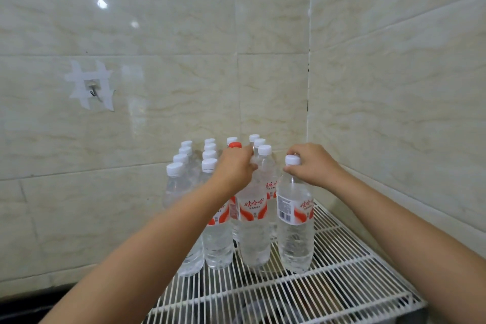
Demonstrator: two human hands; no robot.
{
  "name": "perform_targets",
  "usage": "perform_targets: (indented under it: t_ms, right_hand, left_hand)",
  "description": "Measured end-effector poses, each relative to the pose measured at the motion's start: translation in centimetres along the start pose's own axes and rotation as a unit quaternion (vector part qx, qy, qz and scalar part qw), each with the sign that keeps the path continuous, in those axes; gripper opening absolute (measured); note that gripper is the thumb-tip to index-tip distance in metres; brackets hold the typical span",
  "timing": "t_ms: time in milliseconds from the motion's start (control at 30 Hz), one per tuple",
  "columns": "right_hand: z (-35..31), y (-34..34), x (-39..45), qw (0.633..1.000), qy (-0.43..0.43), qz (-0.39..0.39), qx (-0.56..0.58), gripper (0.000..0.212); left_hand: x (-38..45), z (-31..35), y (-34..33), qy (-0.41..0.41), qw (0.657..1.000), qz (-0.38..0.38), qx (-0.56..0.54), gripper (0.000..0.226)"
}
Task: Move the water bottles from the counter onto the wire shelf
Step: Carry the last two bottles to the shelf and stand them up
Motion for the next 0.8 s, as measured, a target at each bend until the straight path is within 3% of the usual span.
perform_targets:
  t_ms: [300, 800]
  right_hand:
    - [-0.7, -1.8, 1.6, 0.998, -0.046, 0.042, 0.025, 0.03]
    - [-1.7, -3.5, 1.9, 0.999, -0.009, 0.032, 0.011, 0.031]
  left_hand:
    - [0.4, -0.5, 0.4, -0.005, 0.999, 0.007, 0.038, 0.032]
    - [-0.2, -1.3, 0.5, -0.097, 0.983, 0.009, 0.155, 0.033]
Point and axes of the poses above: each hand's wrist, its own x-axis towards the middle knuckle, its own y-axis out of the back of the hand, z = x × y, the point moved 5 cm from there along x, towards the middle knuckle, and after that the axes turned 4 degrees about z, right-handed, at the moved point
